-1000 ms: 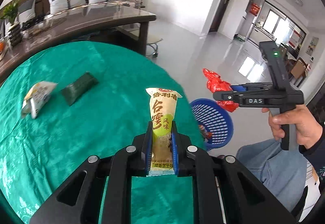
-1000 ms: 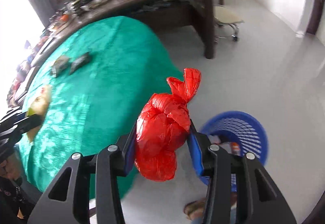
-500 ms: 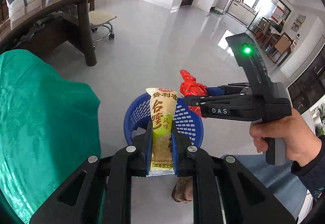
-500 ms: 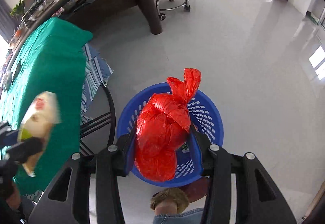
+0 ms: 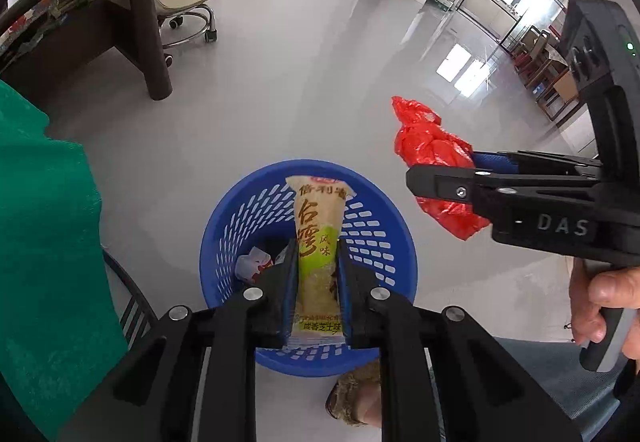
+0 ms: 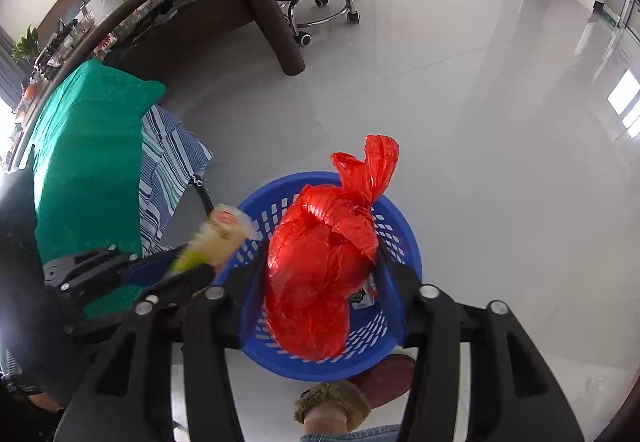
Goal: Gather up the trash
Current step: 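Carry the yellow wrapper and red bag to the wastebasket while both grippers open over it, then move both grippers back over the table toward the white snack bag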
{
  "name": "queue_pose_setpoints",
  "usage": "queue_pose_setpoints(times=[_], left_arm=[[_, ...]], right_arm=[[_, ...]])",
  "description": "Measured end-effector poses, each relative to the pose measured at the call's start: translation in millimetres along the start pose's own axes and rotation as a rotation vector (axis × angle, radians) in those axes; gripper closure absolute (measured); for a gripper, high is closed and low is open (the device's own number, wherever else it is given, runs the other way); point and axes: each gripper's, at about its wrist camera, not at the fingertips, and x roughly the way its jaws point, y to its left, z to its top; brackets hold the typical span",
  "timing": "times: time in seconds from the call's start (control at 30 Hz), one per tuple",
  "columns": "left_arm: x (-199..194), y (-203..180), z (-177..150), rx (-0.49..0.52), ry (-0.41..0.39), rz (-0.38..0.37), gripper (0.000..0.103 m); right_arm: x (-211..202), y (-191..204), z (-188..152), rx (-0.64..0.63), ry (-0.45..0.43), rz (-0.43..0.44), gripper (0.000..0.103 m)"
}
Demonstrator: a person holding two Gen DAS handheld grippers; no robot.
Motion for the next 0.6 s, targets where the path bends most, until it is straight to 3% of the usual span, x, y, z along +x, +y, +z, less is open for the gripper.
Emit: queue_pose_setpoints(times=[0.07,0.2,0.33,0.47,0.53,0.6], left_arm=[[3.9,0.5,0.4,-0.008,-0.016,0.013,0.041],[-11.1,3.5,1.2,-0.017,-0.051,0.037,0.023],[-55.4,1.5,-1.9,-0.012,-0.128,0.054,0.015],[-114.6,4.7,-14.2,0.001,-0.209,0.073,0.009],[-141.4,12.4,-26.4,0.009,-0.238,0.092,0.007],[-166.3,25.4,-42.7,0.007,-0.255,0.133,0.007]], right_arm=[[-2.7,-2.2,0.6,0.010,-0.010,0.000,0.038],[-12.7,-2.6,1.6,0.024,-0.047,-0.003,0.032],[-22.3,7.5,5.3,-0.010,-0.113,-0.056,0.016],[-33.9,31.2,5.8,-0.101,-0.194,-0.134,0.014],[-38.9,45.5,5.0,-0.147,-0.230,-0.166,0.005],[-44.6,63.8,2.5,-0.207,-0.268,-0.187,0.005]])
